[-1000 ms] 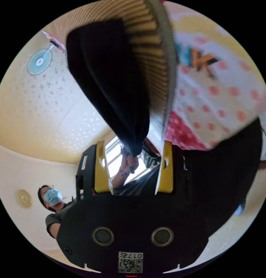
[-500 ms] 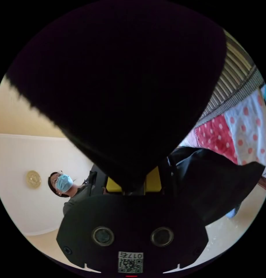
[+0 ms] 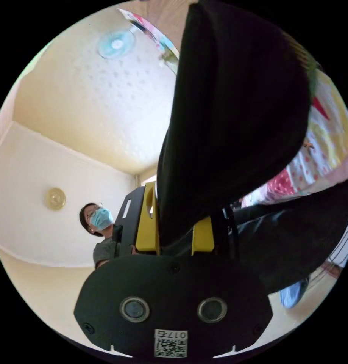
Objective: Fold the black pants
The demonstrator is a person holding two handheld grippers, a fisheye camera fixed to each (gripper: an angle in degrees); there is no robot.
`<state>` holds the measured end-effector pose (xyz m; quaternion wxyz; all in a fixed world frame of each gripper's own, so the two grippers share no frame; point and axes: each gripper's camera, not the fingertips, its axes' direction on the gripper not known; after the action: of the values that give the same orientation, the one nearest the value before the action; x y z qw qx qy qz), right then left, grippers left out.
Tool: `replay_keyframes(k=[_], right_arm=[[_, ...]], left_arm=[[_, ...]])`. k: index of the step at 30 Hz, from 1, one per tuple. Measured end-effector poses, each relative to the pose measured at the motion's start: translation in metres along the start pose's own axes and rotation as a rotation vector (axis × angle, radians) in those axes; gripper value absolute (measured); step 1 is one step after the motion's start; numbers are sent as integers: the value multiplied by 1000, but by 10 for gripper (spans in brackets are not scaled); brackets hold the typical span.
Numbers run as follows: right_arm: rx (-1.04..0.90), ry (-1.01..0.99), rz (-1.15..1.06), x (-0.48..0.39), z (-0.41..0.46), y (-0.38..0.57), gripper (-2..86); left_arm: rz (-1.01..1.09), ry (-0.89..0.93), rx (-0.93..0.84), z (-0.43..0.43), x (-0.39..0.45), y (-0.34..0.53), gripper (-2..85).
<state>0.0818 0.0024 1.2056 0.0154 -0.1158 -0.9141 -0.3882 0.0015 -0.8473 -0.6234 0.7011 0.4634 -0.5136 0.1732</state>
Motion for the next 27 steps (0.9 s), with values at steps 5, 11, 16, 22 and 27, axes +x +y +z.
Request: replay_keyframes(k=[5,11,16,22,27], right_arm=[[430,90,-218,15,0,78,151],[881,20,-125,31,21,141,217],[797,235,53,22,15,140,254],[500,290,57,37,25,31,252],[299,45,27,35,44,-43,214]], left_arm=[[-96,-29,55,38,1,22,71],[-188,-20,113,78,4,45,67],[-189,-89,133,101,20,54,65],[-176,-387,-13,154,57,62,55],[72,-564,-13,197,161,65,51]])
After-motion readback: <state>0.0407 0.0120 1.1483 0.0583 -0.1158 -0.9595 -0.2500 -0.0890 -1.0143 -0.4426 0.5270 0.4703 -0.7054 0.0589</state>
